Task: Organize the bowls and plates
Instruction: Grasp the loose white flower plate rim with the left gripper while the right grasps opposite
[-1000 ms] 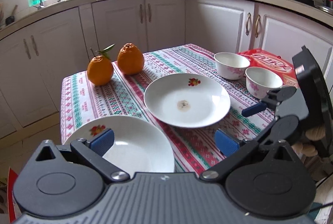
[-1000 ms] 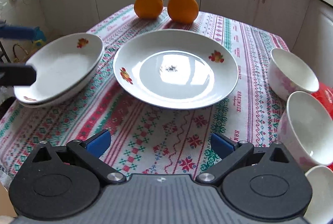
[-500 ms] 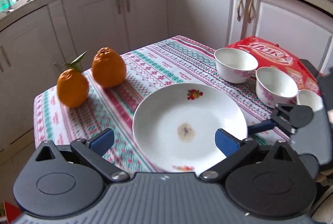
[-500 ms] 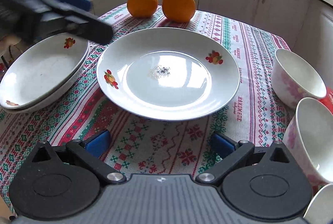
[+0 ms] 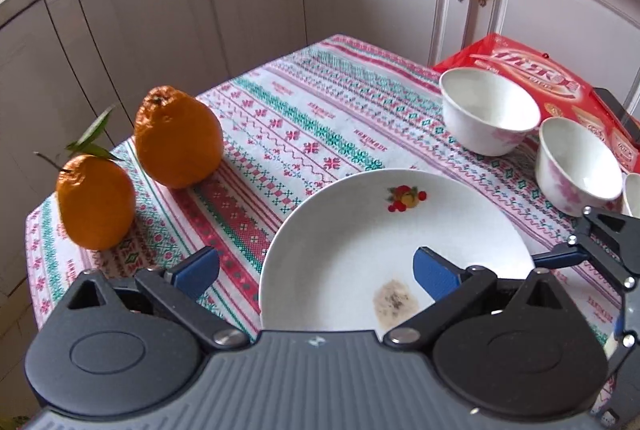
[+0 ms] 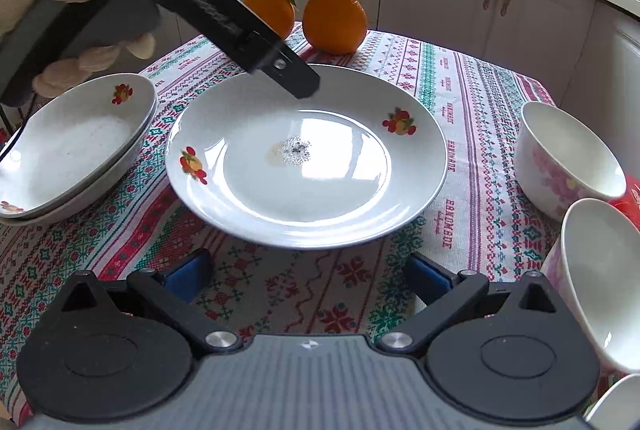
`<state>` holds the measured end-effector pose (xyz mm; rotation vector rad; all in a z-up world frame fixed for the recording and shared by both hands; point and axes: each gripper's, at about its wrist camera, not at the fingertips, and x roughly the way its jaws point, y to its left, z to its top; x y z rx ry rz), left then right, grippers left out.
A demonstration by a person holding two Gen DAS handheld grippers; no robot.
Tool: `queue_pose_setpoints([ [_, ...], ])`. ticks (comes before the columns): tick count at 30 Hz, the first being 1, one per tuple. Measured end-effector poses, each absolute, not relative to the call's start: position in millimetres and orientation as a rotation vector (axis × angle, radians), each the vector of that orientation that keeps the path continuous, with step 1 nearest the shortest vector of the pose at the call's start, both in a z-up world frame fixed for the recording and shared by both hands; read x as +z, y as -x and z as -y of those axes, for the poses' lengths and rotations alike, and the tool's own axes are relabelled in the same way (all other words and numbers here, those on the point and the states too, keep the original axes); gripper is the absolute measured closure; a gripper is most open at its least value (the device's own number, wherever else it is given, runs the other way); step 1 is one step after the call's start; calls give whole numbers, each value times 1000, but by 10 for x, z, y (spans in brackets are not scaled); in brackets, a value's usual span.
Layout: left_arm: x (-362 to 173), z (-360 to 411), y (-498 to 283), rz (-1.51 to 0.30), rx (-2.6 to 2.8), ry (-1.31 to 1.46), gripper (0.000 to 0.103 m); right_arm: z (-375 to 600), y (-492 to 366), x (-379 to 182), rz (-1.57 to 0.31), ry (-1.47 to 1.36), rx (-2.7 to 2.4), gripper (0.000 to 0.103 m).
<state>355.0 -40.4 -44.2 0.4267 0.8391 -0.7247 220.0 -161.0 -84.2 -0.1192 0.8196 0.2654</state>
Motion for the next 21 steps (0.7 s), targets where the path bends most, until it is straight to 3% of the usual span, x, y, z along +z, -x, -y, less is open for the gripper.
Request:
queue_pose_setpoints([
  [14, -691, 676, -3911, -1010, -824, -464, 9, 1612, -2233, -803, -776, 132, 288, 2],
  [17, -713, 697, -3983, -1046, -837, -465, 19, 1622, -2239, -801, -769, 125, 294, 5],
  [21, -733, 710, -4050, -1084, -852, -465, 21, 1653, -2260, -815, -771, 112, 298, 8],
])
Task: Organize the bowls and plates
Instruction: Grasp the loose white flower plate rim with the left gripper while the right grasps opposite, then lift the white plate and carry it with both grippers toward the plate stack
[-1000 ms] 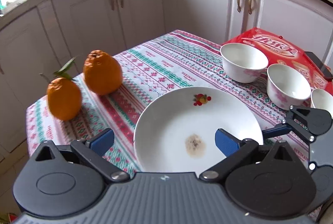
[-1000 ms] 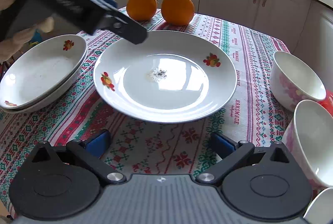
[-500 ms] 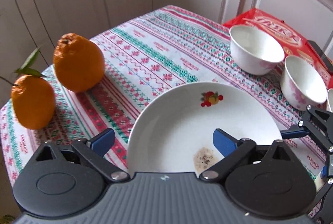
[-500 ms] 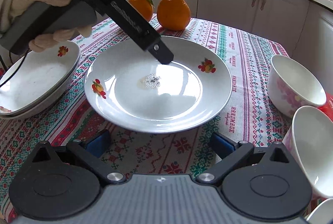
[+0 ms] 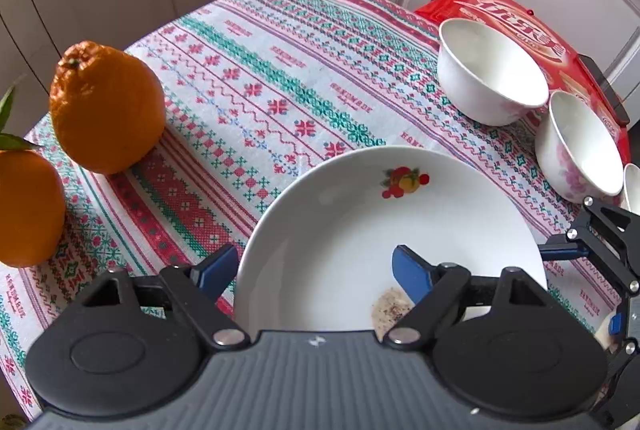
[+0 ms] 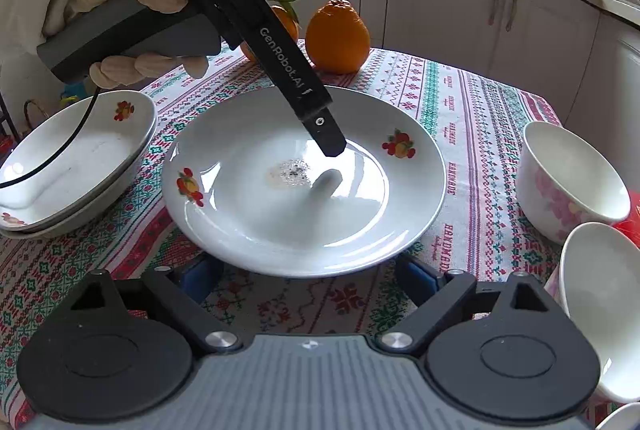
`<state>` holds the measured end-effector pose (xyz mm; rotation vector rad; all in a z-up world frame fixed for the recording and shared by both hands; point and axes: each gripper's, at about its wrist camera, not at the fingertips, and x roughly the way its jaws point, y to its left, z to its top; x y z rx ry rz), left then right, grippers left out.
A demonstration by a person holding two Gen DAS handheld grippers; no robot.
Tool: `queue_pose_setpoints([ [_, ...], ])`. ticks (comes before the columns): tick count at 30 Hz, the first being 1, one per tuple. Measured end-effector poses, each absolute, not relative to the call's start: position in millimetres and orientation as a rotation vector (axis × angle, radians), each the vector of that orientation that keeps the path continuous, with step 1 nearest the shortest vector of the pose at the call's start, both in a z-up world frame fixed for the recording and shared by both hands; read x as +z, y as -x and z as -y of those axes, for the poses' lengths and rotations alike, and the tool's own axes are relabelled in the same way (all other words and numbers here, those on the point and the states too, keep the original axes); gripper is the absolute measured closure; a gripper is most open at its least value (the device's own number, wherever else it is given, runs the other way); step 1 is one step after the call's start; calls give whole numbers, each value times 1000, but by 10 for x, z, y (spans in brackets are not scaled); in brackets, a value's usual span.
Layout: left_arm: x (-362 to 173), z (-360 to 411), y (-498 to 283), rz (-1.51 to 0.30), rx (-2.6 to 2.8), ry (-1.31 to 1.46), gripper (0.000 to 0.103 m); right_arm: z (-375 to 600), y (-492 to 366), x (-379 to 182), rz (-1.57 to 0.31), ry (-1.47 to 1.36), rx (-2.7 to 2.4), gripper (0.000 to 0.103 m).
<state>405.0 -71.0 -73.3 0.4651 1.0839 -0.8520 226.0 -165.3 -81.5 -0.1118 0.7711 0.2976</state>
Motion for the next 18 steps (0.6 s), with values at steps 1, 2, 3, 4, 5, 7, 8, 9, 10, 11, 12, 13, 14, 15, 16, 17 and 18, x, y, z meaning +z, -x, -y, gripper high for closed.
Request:
queue_pose_setpoints([
  [1, -736, 717, -4054, -1088, -850, -470, 21, 1656, -2261, -815, -771, 111, 301, 8],
  [2, -738, 721, -4058, -1092, -854, -471, 23, 1657, -2261, -816, -770, 112, 303, 9],
  [3, -739, 728, -4064, -1098, -857, -469, 23, 1658, -2258, -816, -769, 111, 306, 9],
  [4, -740, 735, -4070, -1104, -862, -468, 24, 1658, -2261, -817, -769, 109, 310, 10],
  [5, -740, 744, -4071, -1108, -867, -470, 25, 1652, -2261, -814, -768, 110, 313, 11],
  [7, -745, 764, -4075, -1114, -866, -484, 26, 1644, -2258, -811, -766, 111, 319, 11],
  [8, -749, 770, -4080, -1118, -868, -489, 26, 1641, -2257, -810, -765, 112, 319, 12],
  [9, -758, 775, -4087, -1125, -868, -492, 26, 1638, -2252, -809, -764, 112, 322, 12],
  [10, -765, 779, -4090, -1131, -868, -495, 26, 1637, -2250, -809, -764, 111, 324, 12],
  [11, -769, 782, -4096, -1135, -870, -495, 25, 1639, -2252, -808, -765, 109, 324, 12],
  [12, -770, 784, -4103, -1140, -869, -493, 26, 1644, -2252, -807, -765, 106, 325, 12],
  [13, -771, 787, -4108, -1143, -871, -494, 26, 1647, -2254, -808, -766, 105, 327, 12],
  [14, -772, 789, -4111, -1145, -873, -495, 26, 1647, -2256, -809, -767, 104, 327, 12],
  [15, -773, 793, -4115, -1146, -874, -496, 26, 1644, -2259, -810, -768, 104, 327, 12],
  [16, -773, 796, -4119, -1147, -877, -498, 26, 1643, -2264, -813, -769, 104, 327, 12],
  [17, -772, 798, -4121, -1150, -879, -500, 26, 1641, -2271, -816, -770, 103, 326, 12],
  [18, -771, 799, -4125, -1152, -882, -502, 26, 1638, -2273, -817, -771, 103, 326, 12],
])
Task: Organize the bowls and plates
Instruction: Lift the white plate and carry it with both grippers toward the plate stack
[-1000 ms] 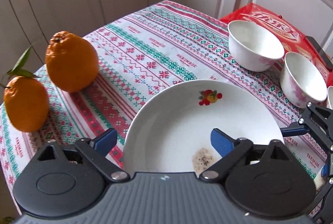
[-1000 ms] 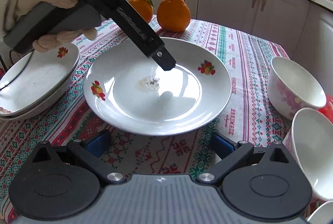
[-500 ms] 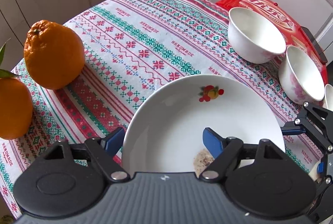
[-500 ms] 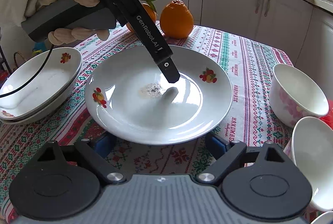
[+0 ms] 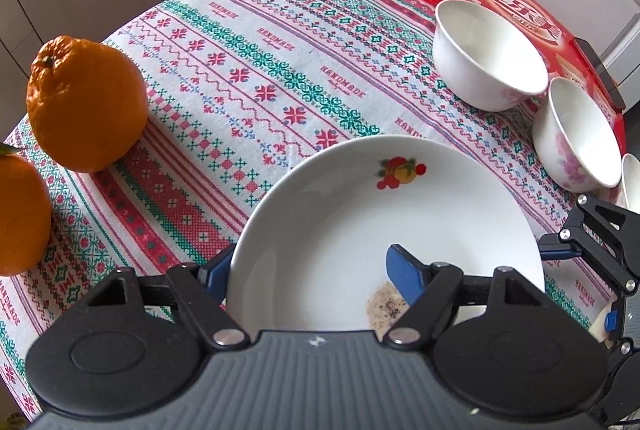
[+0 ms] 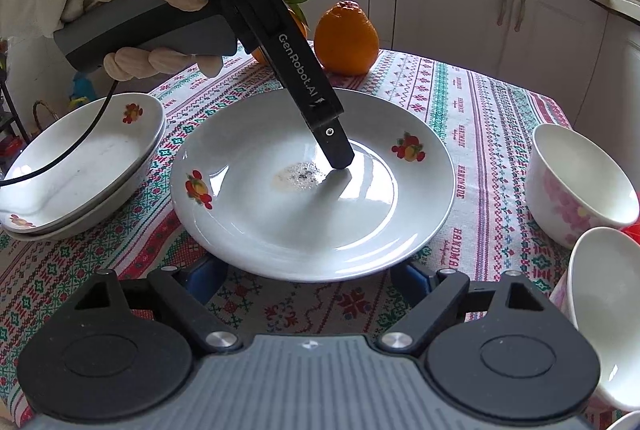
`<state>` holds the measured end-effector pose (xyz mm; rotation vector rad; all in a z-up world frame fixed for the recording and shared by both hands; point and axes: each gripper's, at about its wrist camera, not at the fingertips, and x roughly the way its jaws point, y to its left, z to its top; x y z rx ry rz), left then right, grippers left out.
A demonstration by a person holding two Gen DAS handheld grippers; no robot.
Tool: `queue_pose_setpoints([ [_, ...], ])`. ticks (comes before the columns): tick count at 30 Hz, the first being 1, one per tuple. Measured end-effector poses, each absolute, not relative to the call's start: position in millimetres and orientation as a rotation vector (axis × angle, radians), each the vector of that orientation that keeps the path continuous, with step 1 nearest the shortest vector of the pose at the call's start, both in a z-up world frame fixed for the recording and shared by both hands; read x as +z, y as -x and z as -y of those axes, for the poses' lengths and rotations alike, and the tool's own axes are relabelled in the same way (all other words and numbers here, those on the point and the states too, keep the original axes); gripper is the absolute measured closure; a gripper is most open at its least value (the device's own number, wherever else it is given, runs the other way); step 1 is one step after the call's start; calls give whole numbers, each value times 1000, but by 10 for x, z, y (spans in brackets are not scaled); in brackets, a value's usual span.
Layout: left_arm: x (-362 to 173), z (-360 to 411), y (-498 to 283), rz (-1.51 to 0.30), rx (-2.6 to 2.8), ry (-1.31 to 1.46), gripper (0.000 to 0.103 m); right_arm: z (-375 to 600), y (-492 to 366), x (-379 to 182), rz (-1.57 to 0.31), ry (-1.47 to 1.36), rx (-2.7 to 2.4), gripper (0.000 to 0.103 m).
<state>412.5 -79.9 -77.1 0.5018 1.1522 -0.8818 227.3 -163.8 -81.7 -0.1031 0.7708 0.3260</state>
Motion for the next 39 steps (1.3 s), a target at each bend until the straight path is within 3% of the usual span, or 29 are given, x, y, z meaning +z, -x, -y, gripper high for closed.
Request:
queue_pose_setpoints([
  [39, -289, 310, -3604, -1104, -861, -378, 26, 1484, -1860, -395, -715, 198, 375, 12],
])
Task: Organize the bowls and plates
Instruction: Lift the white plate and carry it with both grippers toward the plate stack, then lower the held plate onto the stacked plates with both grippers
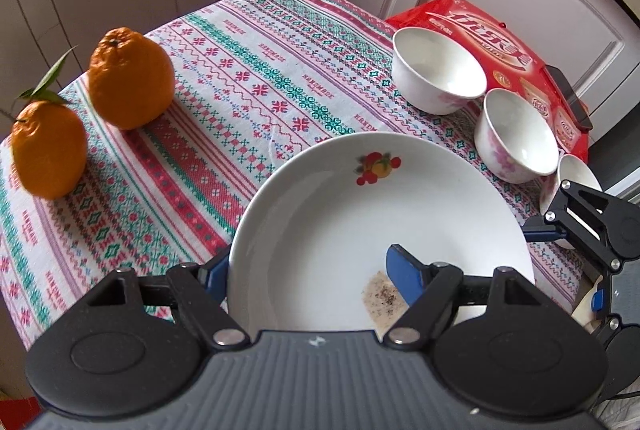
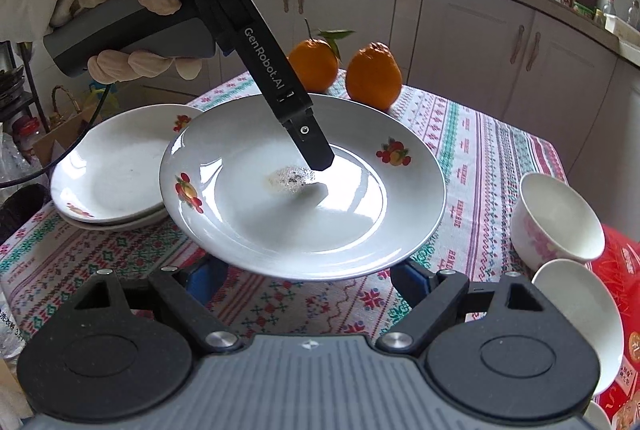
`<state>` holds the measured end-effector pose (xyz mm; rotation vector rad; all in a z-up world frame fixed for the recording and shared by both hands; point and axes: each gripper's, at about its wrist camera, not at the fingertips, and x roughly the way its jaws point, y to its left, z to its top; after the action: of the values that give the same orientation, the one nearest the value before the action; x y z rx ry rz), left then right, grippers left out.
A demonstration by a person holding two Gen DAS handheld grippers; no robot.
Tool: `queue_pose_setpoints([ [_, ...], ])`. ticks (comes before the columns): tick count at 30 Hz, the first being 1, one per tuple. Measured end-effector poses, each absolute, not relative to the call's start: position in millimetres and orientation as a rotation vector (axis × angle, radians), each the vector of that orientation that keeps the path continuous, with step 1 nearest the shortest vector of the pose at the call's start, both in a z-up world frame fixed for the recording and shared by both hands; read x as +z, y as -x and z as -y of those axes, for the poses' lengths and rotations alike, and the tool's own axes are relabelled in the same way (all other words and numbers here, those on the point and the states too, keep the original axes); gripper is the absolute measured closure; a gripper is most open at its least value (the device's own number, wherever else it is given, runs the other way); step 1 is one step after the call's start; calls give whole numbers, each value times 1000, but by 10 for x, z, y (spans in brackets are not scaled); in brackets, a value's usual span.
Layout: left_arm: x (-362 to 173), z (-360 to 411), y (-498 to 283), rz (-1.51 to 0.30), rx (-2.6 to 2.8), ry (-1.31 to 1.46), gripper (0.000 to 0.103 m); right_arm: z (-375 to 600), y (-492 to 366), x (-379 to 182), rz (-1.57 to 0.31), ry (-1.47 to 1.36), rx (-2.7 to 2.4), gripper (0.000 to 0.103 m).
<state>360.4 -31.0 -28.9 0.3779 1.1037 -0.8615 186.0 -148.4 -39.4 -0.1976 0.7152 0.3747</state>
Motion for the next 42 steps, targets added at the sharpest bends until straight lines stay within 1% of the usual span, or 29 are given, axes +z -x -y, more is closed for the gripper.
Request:
queue_pose_setpoints([
  [19, -110, -459, -3153, -1076, -746, -268, 26, 1046, -1650, -221, -669, 264, 491, 12],
  [33, -221, -1065, -2939, -1080, -663, -168, 26, 625, -1663, -266, -682, 320, 583, 12],
  [42, -333, -1315, -2910, -1087, -633, -118, 26, 447, -1729, -359, -708, 342, 613, 12],
])
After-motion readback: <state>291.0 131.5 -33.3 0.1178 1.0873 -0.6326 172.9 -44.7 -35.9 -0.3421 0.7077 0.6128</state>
